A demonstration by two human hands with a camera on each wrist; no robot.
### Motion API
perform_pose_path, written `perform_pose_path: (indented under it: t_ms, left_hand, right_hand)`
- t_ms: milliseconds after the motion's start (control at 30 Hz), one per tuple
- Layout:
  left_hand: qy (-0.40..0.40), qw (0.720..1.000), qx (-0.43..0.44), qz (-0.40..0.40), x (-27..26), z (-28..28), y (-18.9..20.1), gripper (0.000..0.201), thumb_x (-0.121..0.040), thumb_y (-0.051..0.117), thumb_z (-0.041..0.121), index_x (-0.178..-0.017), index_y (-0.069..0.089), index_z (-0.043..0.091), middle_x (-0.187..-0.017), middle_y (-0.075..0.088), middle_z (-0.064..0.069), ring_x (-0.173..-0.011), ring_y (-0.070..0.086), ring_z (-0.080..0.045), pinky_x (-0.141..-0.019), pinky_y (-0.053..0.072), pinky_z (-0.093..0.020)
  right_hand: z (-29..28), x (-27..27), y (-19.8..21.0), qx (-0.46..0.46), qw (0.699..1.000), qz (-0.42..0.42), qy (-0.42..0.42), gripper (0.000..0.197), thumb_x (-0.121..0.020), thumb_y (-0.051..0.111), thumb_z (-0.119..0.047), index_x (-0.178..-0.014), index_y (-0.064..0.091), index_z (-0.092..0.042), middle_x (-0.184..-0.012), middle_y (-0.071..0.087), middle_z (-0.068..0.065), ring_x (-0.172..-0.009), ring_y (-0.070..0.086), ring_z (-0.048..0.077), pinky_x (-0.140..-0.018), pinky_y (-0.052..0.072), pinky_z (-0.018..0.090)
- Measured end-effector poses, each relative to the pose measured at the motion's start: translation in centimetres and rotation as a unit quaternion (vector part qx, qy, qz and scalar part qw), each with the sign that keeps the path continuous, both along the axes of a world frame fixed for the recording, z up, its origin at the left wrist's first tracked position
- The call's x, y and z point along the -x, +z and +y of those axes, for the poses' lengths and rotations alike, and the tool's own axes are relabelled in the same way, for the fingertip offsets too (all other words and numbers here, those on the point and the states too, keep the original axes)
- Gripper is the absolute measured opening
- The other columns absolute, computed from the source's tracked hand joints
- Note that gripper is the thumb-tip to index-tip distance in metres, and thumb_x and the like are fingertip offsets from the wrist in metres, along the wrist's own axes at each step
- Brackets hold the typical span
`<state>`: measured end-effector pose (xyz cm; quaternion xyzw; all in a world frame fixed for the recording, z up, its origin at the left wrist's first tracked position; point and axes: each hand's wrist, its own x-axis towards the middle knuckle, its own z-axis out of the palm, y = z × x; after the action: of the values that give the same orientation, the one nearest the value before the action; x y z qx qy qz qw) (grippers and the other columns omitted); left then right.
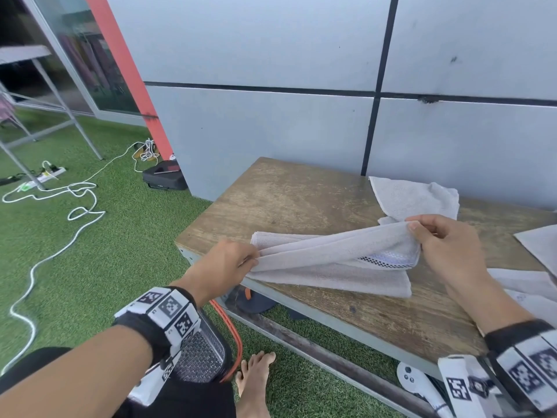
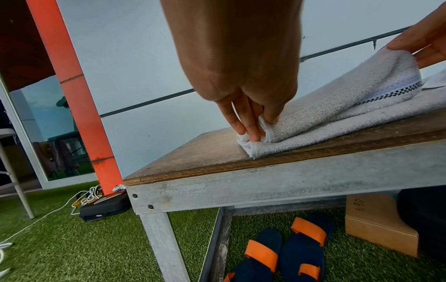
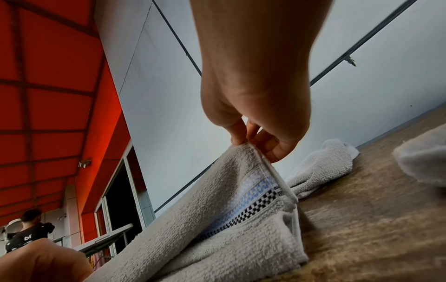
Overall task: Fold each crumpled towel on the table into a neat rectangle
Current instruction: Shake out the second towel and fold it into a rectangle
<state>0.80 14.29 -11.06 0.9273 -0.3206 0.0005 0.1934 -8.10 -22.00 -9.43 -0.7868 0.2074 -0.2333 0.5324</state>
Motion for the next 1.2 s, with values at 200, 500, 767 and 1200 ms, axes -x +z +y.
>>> perform_pose_path:
  t_ms: [200, 500, 767, 1200]
  left_hand:
    - [0.033, 0.998, 0.05, 0.009, 0.6, 0.2, 2.2, 0.015, -0.097, 0.064, 0.015, -0.111, 0.065, 0.016, -0.09, 0.072, 0.004, -0.082, 0.067, -0.014, -0.077, 0.055, -0.03]
    - [0.063, 0.997, 0.015, -0.03, -3.7, 0.3, 10.3, 0.013, -0.094, 0.067, 0.015, -0.102, 0.076, 0.009, -0.091, 0.073, -0.009, -0.085, 0.066, -0.026, -0.083, 0.055, -0.04]
    - [0.095, 0.985, 0.058, -0.129, -8.0, -2.6, 22.2, 0.014, -0.092, 0.067, 0.01, -0.101, 0.076, 0.003, -0.092, 0.074, -0.014, -0.074, 0.061, -0.024, -0.071, 0.047, -0.027]
    - [0.035, 0.966, 0.181, -0.18, -2.9, 1.4, 22.7, 0.01, -0.089, 0.073, 0.01, -0.098, 0.078, 0.007, -0.085, 0.073, 0.001, -0.081, 0.068, -0.018, -0.075, 0.045, -0.003]
  right_hand:
    - [0.2, 0.4, 0.2, 0.057, 0.998, 0.015, 0.009, 0.011, -0.097, 0.064, -0.015, -0.095, 0.071, -0.024, -0.085, 0.067, -0.013, -0.078, 0.059, -0.001, -0.066, 0.041, 0.016]
    - [-0.5, -0.7, 6.8, 0.173, 0.983, 0.04, 0.035, 0.009, -0.094, 0.067, -0.013, -0.091, 0.07, -0.021, -0.088, 0.069, -0.002, -0.083, 0.063, 0.018, -0.068, 0.042, 0.018]
    - [-1.4, -6.1, 18.2, 0.205, 0.978, -0.031, -0.018, 0.008, -0.091, 0.067, -0.007, -0.095, 0.074, -0.006, -0.084, 0.066, 0.005, -0.084, 0.062, 0.02, -0.09, 0.053, 0.034]
    - [-0.8, 0.8, 19.2, 0.213, 0.973, -0.079, 0.034, 0.008, -0.094, 0.067, -0.009, -0.094, 0.071, -0.015, -0.092, 0.073, 0.003, -0.084, 0.068, 0.019, -0.074, 0.049, 0.012]
